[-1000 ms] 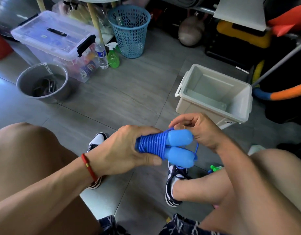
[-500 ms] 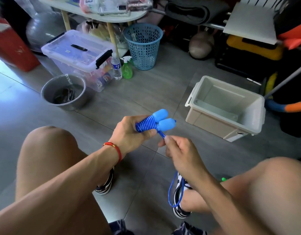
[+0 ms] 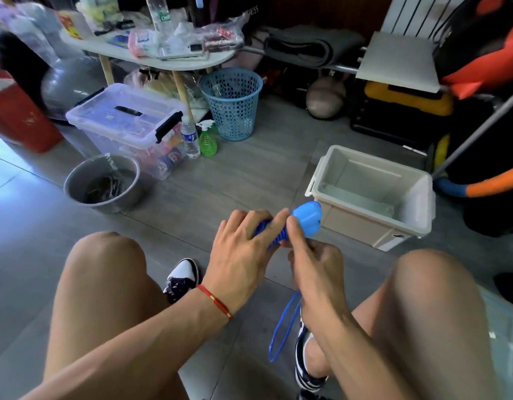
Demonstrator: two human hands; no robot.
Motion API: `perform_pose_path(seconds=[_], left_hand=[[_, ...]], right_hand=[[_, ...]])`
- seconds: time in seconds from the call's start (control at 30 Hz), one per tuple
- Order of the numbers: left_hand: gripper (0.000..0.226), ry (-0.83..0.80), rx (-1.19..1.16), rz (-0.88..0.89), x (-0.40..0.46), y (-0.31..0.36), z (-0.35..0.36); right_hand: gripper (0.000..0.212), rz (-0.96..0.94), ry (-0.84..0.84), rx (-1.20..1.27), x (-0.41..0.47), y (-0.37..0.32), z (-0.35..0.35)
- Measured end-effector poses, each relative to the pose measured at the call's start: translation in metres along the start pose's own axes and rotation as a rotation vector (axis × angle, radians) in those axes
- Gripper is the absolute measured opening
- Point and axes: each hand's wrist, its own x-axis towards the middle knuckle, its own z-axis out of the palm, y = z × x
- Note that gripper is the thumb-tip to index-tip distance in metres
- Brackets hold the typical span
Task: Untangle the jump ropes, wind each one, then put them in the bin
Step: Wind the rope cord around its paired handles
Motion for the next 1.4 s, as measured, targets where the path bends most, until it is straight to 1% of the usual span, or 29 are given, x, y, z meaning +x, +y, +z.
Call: perform_pose_path(seconds=[0.07, 0.1, 0.13, 0.17, 0.23, 0.27, 0.3, 0.33, 0.37, 0.4, 0.43, 0.47, 0.5, 0.53, 0.57, 0.67, 0.73, 0.77, 0.83, 0.93, 0.97, 1.03, 1.1, 1.23, 1.33, 1.4], left_hand=[[0.061, -0.07, -0.129, 0.011, -0.006, 0.0, -0.002], [0.064, -0.122, -0.253, -0.036, -0.007, 0.0, -0.006], [0.063, -0.167, -0.427, -0.142, -0.006, -0.001, -0.011], [0.056, -0.202, -0.624, -0.283, -0.005, -0.003, -0.015], [0.048, -0.265, -0.977, -0.581, 0.003, -0.012, -0.023], [0.047, -0.338, -1.145, -0.705, 0.006, -0.017, -0.027], [0.045, -0.46, -1.301, -0.785, 0.009, -0.02, -0.031], [0.041, -0.602, -1.415, -0.81, 0.011, -0.022, -0.035], [0.038, -0.728, -1.478, -0.809, 0.011, -0.021, -0.038], [0.036, -0.815, -1.514, -0.803, 0.01, -0.019, -0.039], [0.036, -0.858, -1.525, -0.781, 0.009, -0.019, -0.039], [0.035, -0.853, -1.505, -0.742, 0.009, -0.019, -0.038], [0.034, -0.808, -1.457, -0.7, 0.009, -0.019, -0.036], [0.032, -0.739, -1.386, -0.67, 0.008, -0.019, -0.033], [0.03, -0.667, -1.308, -0.66, 0.008, -0.019, -0.03], [0.024, -0.493, -1.091, -0.724, 0.007, -0.018, -0.02], [0.015, -0.421, -0.899, -0.75, 0.009, -0.018, -0.013], [0.013, -0.399, -0.777, -0.745, 0.01, -0.019, -0.01], [0.018, -0.369, -0.554, -0.71, 0.012, -0.018, -0.005], [0.033, -0.334, -0.39, -0.694, 0.014, -0.016, 0.001], [0.037, -0.333, -0.331, -0.699, 0.014, -0.016, 0.002], [0.043, -0.33, -0.225, -0.688, 0.015, -0.016, 0.003], [0.05, -0.315, -0.17, -0.618, 0.014, -0.017, 0.003], [0.06, -0.292, -0.173, -0.534, 0.011, -0.019, 0.003], [0.065, -0.268, -0.231, -0.426, 0.003, -0.014, 0.003], [0.068, -0.249, -0.205, -0.364, -0.002, -0.013, 0.006]], right_hand=[[0.066, -0.057, -0.026, -0.025, 0.0, 0.001, -0.004], [0.063, -0.106, -0.038, -0.069, 0.002, 0.001, -0.008], [0.062, -0.163, -0.07, -0.127, 0.005, 0.0, -0.012], [0.061, -0.223, -0.12, -0.181, 0.008, -0.002, -0.017], [0.059, -0.332, -0.274, -0.224, 0.011, -0.005, -0.024], [0.056, -0.366, -0.358, -0.203, 0.01, -0.004, -0.025], [0.051, -0.382, -0.428, -0.177, 0.009, -0.002, -0.026], [0.046, -0.384, -0.471, -0.159, 0.009, 0.001, -0.026], [0.041, -0.37, -0.498, -0.141, 0.009, 0.004, -0.026], [0.038, -0.353, -0.514, -0.131, 0.011, 0.006, -0.026], [0.036, -0.347, -0.518, -0.146, 0.014, 0.008, -0.027], [0.034, -0.355, -0.5, -0.185, 0.016, 0.009, -0.028], [0.032, -0.364, -0.475, -0.222, 0.018, 0.009, -0.028], [0.031, -0.377, -0.445, -0.261, 0.019, 0.007, -0.026], [0.035, -0.388, -0.408, -0.308, 0.019, 0.007, -0.023], [0.049, -0.355, -0.303, -0.398, 0.022, 0.013, -0.006], [0.059, -0.313, -0.249, -0.426, 0.023, 0.017, 0.004], [0.058, -0.278, -0.222, -0.43, 0.023, 0.018, 0.008], [0.046, -0.198, -0.191, -0.395, 0.023, 0.017, 0.011], [0.039, -0.077, -0.197, -0.419, 0.023, 0.015, 0.013], [0.036, -0.06, -0.211, -0.443, 0.022, 0.014, 0.014], [0.033, -0.114, -0.222, -0.515, 0.017, 0.012, 0.016], [0.033, -0.17, -0.219, -0.525, 0.014, 0.01, 0.015], [0.03, -0.133, -0.248, -0.46, 0.011, 0.0, 0.008], [0.028, -0.128, -0.249, -0.42, 0.012, -0.002, 0.006], [0.028, -0.102, -0.249, -0.366, 0.011, -0.001, 0.005]])
